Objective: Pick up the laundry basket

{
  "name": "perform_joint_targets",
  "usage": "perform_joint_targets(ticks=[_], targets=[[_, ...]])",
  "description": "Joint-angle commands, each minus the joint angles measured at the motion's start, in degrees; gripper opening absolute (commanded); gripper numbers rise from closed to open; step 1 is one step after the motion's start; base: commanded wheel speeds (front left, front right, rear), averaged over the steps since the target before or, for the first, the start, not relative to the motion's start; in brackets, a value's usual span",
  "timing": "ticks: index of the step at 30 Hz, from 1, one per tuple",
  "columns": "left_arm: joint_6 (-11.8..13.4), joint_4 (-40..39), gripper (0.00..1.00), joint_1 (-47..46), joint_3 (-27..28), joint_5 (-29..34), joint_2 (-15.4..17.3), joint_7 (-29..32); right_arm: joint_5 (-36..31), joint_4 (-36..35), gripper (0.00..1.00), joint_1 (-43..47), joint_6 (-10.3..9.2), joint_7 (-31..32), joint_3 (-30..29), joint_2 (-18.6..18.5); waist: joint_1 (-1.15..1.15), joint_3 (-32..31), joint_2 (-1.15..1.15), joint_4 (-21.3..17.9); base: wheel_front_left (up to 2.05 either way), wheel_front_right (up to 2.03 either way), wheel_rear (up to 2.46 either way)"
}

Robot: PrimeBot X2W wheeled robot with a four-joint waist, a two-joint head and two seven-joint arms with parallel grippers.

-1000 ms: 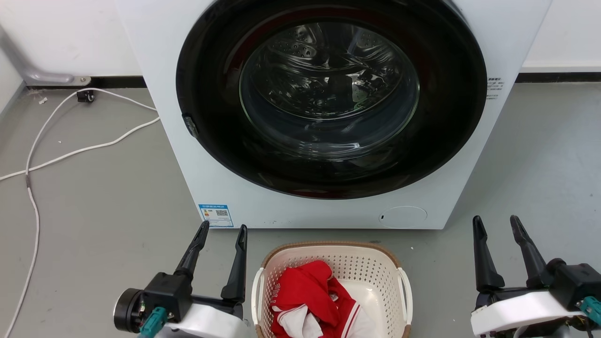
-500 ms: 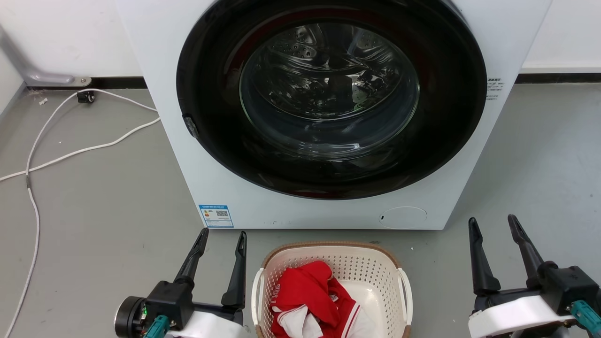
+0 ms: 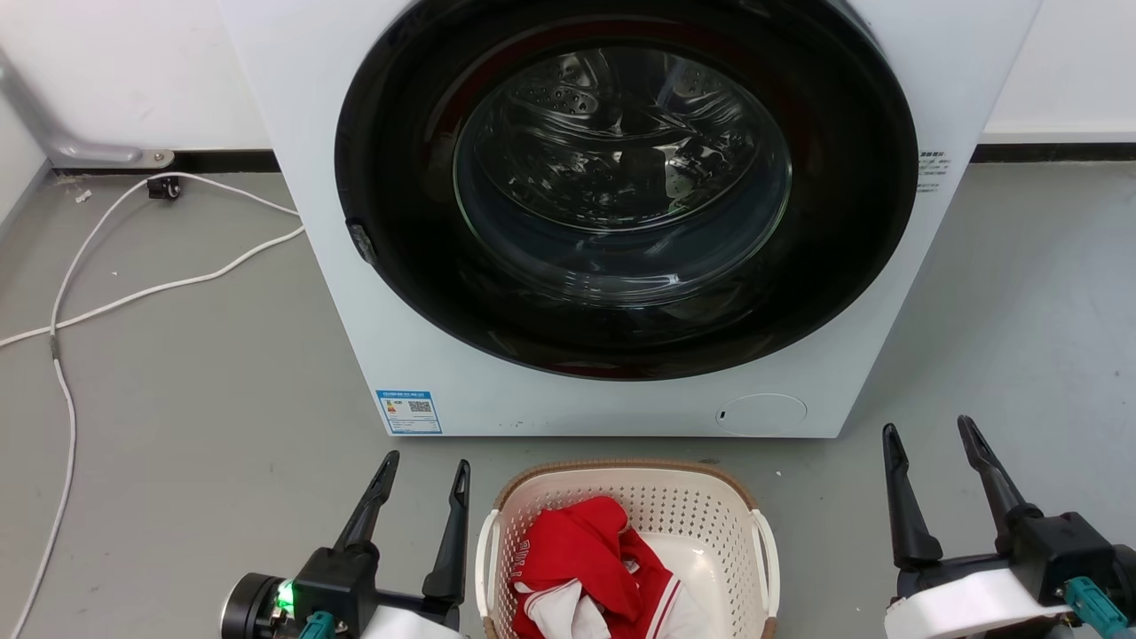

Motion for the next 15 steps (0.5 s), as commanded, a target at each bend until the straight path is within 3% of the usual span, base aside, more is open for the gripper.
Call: perform_joint_targets(ticks=[1,15], targets=[[-0.27,-0.21,1.00,0.62,0.24,0.58,-0.33,-0.37,-0.71,-0.07,1.00,0.67,-0.02,-0.57,0.03,-0.11,0.00,-0.01,0.00,0.05,0.00,0.00,0.00],[-1.54,0.88,1.00,0.48,1.71,1.50,-1.12,-0.48,2.04,1.25,1.00,0.05,-0.02,-0.90,-0.43,-0.10,0.00,0.22,0.00,-0.16,0.00,0.00,0.00]])
